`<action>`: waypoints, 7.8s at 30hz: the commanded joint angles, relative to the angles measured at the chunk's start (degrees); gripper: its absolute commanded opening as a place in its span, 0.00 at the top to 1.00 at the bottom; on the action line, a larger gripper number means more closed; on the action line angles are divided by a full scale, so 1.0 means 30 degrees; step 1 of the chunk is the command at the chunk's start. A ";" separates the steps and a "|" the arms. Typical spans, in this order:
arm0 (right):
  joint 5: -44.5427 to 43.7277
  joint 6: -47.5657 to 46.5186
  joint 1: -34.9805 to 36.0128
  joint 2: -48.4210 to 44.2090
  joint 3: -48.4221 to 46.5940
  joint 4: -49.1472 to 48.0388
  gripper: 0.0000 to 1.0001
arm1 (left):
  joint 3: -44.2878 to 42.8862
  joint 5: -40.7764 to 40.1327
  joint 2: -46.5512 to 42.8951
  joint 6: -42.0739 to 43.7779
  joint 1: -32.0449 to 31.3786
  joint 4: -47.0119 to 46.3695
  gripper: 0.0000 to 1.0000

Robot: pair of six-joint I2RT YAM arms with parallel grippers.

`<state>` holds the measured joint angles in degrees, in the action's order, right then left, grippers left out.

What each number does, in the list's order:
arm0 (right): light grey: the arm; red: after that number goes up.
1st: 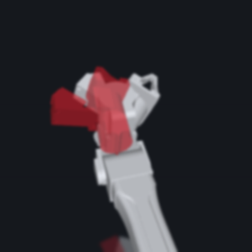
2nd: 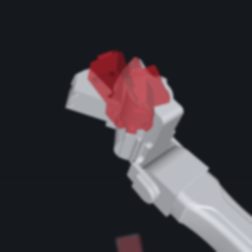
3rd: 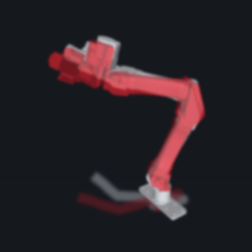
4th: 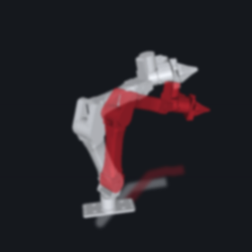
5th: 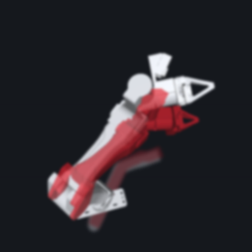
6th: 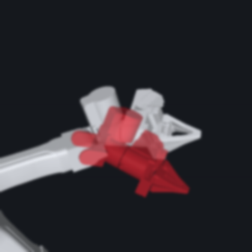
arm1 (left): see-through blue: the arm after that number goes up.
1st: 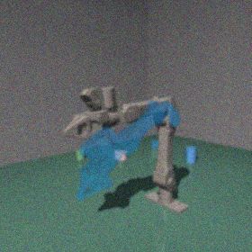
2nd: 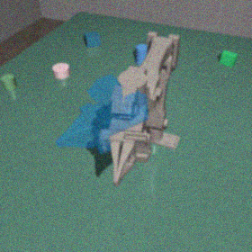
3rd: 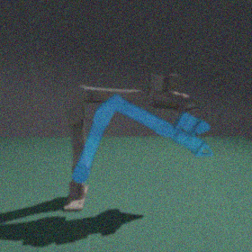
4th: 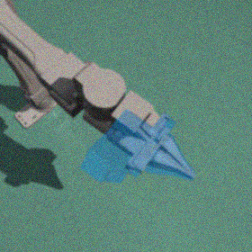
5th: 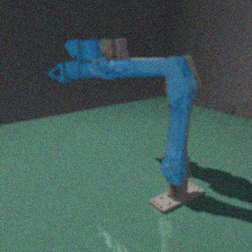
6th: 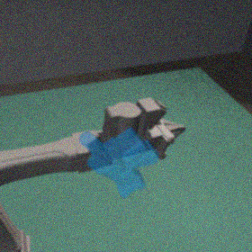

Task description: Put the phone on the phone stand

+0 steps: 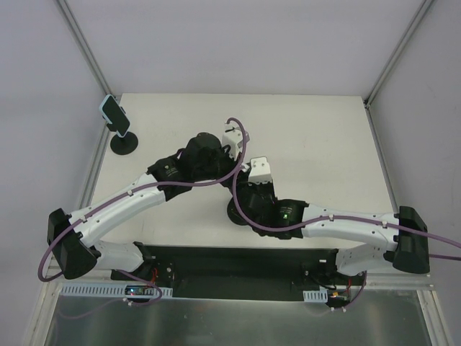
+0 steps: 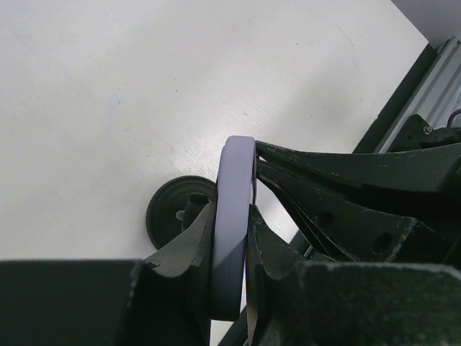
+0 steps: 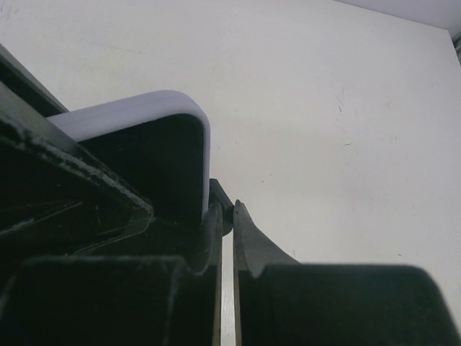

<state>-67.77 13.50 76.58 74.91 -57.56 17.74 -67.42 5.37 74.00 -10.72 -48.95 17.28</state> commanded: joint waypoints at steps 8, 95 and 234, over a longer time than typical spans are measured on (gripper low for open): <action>0.4383 0.0834 0.2454 -0.3201 -0.1208 -0.1397 0.52 | 0.1963 -0.5717 0.1527 0.2049 0.1551 -0.1891 1.00; 3.9787 -0.2536 -1.3894 -0.1621 0.5124 -1.4937 0.18 | 0.7589 1.4882 -0.3279 0.3603 0.5095 -1.0181 1.00; 2.7746 1.0267 -0.8826 0.4620 1.0574 -3.5209 0.22 | 1.1779 0.6092 -0.8084 -0.9521 0.7175 -1.2263 1.00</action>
<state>16.93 44.16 49.74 89.93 -23.44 -72.23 -32.99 24.82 50.46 -37.04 -27.05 -17.37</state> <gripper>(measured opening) 0.779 0.127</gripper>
